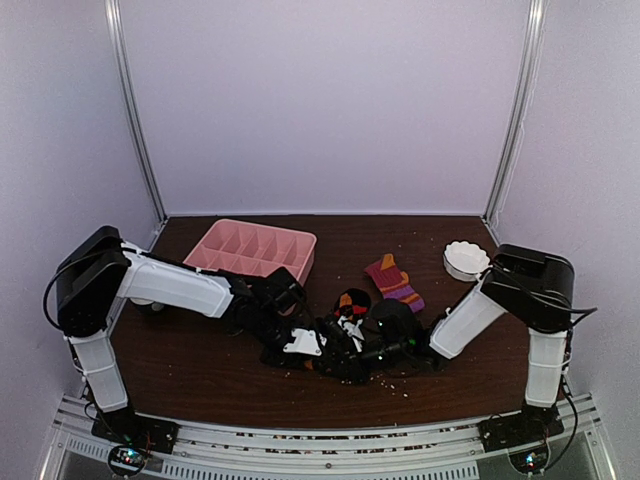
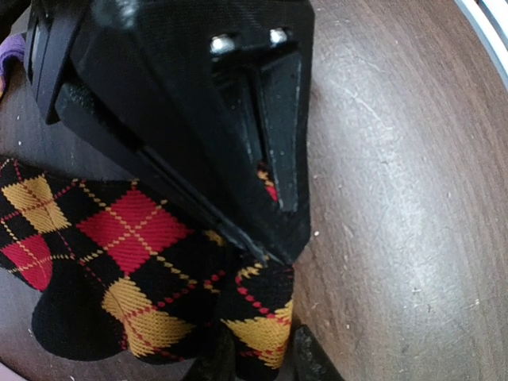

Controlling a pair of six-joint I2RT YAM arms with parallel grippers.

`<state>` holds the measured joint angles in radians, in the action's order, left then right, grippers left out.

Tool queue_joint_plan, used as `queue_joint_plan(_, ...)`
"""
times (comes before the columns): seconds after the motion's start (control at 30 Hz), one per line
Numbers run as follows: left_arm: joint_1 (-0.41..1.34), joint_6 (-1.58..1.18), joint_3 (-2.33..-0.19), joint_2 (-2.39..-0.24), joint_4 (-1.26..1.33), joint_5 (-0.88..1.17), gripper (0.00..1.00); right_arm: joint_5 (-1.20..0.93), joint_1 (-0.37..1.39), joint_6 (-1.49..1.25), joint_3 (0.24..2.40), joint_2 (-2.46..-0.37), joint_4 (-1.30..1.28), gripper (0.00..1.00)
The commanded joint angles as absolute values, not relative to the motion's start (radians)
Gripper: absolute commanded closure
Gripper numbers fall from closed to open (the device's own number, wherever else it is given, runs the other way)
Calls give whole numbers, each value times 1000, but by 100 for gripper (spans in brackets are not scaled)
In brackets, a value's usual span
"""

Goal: Roll the socks
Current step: Roll the sock.

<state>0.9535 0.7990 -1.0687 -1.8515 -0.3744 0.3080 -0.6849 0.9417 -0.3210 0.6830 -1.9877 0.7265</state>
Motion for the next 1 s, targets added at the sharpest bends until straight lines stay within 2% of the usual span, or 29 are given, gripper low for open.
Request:
queue_joint_plan(0.0, 965, 819, -1077, -1893, -388, 278, 80, -656, 936, -347, 622, -2079, 448, 100)
queue_joint_plan(0.17, 963, 801, -1131, -1920, -470, 309, 98, -650, 935, -352, 621, -2058, 458, 97)
queue_joint_plan(0.27, 959, 797, -1172, -1944, -554, 345, 100, -622, 936, -341, 597, -2019, 479, 79)
queue_joint_plan(0.37, 944, 785, -1214, -1973, -652, 401, 100, -576, 936, -323, 552, -1958, 525, 72)
queue_joint_plan(0.43, 929, 771, -1257, -1995, -727, 451, 100, -533, 936, -309, 512, -1900, 562, 57)
queue_joint_plan(0.47, 917, 761, -1277, -2006, -770, 487, 100, -508, 936, -299, 489, -1870, 584, 22)
queue_joint_plan(0.5, 908, 748, -1295, -2015, -805, 521, 100, -480, 936, -291, 469, -1843, 600, 2)
queue_joint_plan(0.63, 891, 727, -1330, -2031, -884, 603, 100, -365, 938, -246, 418, -1746, 607, 1)
queue_joint_plan(0.8, 859, 697, -1380, -2093, -946, 701, 100, -94, 940, -267, 378, -1608, 584, 1)
queue_joint_plan(0.97, 852, 695, -1411, -2149, -976, 696, 100, 20, 921, -450, 251, -1479, 823, 0)
